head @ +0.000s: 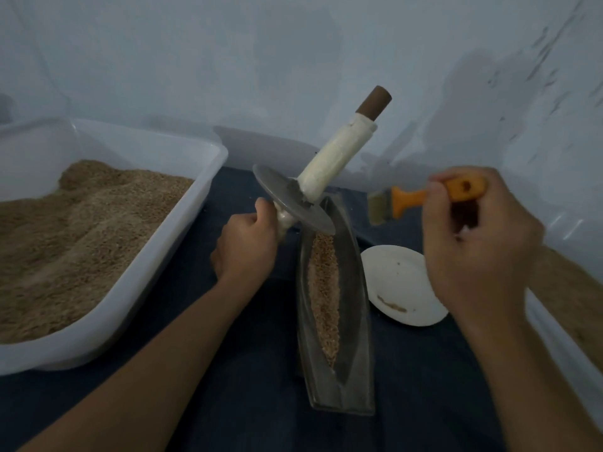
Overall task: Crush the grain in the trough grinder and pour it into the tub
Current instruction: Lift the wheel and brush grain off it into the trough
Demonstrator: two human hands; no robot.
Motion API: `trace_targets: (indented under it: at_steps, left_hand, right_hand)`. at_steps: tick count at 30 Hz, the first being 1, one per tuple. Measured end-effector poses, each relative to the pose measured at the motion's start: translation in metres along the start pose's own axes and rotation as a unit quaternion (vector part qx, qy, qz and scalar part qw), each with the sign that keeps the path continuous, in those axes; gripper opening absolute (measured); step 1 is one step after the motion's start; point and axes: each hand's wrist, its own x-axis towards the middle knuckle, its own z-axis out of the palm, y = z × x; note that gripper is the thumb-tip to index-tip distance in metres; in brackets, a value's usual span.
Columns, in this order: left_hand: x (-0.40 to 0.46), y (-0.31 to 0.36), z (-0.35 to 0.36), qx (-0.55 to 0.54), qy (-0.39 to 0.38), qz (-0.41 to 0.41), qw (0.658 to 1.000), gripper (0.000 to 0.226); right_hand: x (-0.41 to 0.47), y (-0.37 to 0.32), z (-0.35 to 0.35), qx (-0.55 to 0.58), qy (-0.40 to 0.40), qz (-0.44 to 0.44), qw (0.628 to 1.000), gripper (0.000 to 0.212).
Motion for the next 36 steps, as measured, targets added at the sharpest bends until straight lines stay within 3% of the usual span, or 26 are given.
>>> trace_targets:
  at_steps: [8, 17, 21, 25, 30, 36]
  left_hand:
    - [0.000, 0.001, -0.001, -0.001, -0.009, -0.027, 1.000, 0.079]
    - [-0.001, 0.001, 0.001, 0.018, 0.002, -0.026, 0.999, 0.076]
    - [-0.002, -0.001, 0.002, 0.018, 0.017, -0.028, 0.999, 0.077]
    - [-0.002, 0.001, 0.003, -0.008, 0.019, -0.055, 0.998, 0.076]
    - [-0.003, 0.004, 0.001, -0.026, 0.011, -0.065, 0.997, 0.079]
    - [-0.006, 0.007, -0.001, -0.023, 0.009, -0.064, 0.998, 0.079]
  right_hand:
    - [-0.020, 0.003, 0.067, 0.079, -0.025, 0.104, 0.991, 0.010]
    - [-0.025, 0.004, 0.070, 0.088, -0.051, 0.138, 0.985, 0.024]
    - [-0.025, 0.004, 0.061, 0.110, -0.008, 0.159, 0.981, 0.035]
    - [-0.024, 0.004, 0.060, 0.111, 0.030, 0.147, 0.983, 0.027]
    - [-0.031, 0.007, 0.066, 0.087, -0.030, 0.132, 0.987, 0.016]
    - [-0.033, 0.005, 0.065, 0.090, -0.055, 0.147, 0.984, 0.023]
